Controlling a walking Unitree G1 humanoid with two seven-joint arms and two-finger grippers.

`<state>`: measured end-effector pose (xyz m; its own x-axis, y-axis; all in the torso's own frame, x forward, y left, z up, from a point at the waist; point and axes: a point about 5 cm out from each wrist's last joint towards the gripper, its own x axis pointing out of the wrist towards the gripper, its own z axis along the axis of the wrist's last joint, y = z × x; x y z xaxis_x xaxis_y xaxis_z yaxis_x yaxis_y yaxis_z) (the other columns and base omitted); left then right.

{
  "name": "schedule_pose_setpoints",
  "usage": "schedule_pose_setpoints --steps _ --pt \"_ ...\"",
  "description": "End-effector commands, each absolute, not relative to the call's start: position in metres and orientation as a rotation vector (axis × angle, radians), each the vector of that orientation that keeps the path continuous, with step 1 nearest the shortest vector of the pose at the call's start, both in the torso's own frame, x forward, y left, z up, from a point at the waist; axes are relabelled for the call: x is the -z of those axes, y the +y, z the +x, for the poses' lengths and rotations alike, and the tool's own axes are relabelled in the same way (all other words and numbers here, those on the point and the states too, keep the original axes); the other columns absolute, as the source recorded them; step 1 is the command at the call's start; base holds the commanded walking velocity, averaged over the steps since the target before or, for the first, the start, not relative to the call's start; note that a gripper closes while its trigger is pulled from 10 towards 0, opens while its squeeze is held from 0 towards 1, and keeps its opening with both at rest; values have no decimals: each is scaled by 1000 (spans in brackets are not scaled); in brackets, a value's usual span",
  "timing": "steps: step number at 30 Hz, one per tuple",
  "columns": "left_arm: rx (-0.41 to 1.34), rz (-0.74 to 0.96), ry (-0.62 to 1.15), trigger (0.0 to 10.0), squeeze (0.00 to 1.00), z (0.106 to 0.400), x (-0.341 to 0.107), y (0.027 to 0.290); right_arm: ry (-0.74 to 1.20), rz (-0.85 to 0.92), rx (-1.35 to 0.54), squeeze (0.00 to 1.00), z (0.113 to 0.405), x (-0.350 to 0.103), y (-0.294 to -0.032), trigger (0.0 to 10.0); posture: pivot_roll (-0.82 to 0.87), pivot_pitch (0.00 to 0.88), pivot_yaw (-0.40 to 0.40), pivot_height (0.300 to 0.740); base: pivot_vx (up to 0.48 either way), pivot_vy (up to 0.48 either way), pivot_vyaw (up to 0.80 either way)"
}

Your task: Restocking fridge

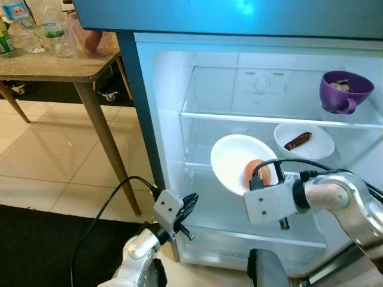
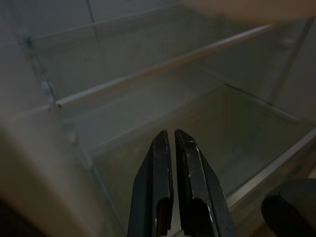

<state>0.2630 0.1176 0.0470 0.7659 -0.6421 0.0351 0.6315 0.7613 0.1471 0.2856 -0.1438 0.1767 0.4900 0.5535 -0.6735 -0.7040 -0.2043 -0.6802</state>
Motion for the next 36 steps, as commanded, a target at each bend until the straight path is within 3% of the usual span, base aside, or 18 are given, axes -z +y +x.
schedule_pose_setpoints --steps 1,17,36 --pt "678 119 -80 10000 0 263 -47 119 132 -1372 -1137 0 290 -177 -142 10000 -94 28 14 443 0 0 0" --pt "664 84 -89 10000 0 261 -49 111 129 -1588 -1101 0 351 -173 -134 10000 -92 54 2 443 0 0 0" --pt "660 84 -99 10000 0 260 -52 110 42 -1625 -1032 0 383 -180 -110 10000 -82 65 -7 443 0 0 0"
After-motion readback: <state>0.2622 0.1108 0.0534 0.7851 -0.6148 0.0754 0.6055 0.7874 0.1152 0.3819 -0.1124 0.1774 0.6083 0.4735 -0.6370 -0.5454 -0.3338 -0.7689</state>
